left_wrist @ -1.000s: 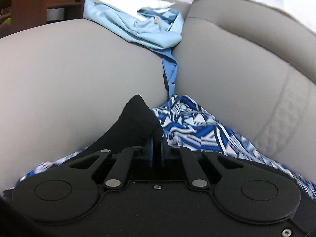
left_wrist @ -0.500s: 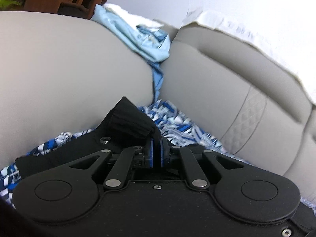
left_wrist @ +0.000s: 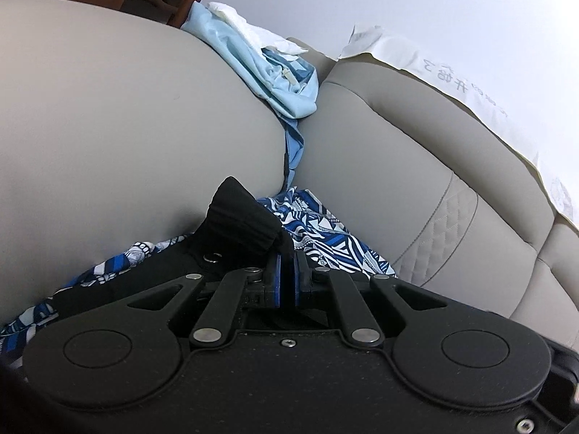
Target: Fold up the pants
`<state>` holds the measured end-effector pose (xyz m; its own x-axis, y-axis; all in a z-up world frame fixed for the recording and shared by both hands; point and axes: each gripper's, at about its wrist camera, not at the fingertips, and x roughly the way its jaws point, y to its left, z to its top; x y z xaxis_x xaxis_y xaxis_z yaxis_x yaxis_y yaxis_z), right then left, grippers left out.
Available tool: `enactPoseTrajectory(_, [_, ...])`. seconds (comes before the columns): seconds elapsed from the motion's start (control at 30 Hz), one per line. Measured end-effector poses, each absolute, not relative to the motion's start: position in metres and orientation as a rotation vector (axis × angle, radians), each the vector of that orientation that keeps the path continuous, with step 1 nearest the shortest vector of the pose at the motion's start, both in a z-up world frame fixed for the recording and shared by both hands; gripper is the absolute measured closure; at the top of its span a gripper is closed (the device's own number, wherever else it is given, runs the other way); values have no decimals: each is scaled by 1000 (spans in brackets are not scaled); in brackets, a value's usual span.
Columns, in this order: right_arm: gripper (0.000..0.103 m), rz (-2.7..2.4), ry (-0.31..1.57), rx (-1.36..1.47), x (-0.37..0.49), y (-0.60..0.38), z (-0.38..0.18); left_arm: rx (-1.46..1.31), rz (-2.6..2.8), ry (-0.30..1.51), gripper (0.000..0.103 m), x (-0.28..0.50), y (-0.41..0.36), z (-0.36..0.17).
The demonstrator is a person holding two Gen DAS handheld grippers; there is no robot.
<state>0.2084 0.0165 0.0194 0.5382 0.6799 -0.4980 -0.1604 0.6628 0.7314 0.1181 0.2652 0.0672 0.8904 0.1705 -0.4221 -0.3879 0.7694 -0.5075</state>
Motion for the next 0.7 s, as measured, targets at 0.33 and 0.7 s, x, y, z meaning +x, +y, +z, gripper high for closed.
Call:
enactPoseTrajectory(0.33, [53,183,786,624,237,0,32,-677,360,361,97,105,285,63])
enactPoseTrajectory(0.7, [95,-78,683,557,247,-46,27,-694,368,394,96,100,290,57])
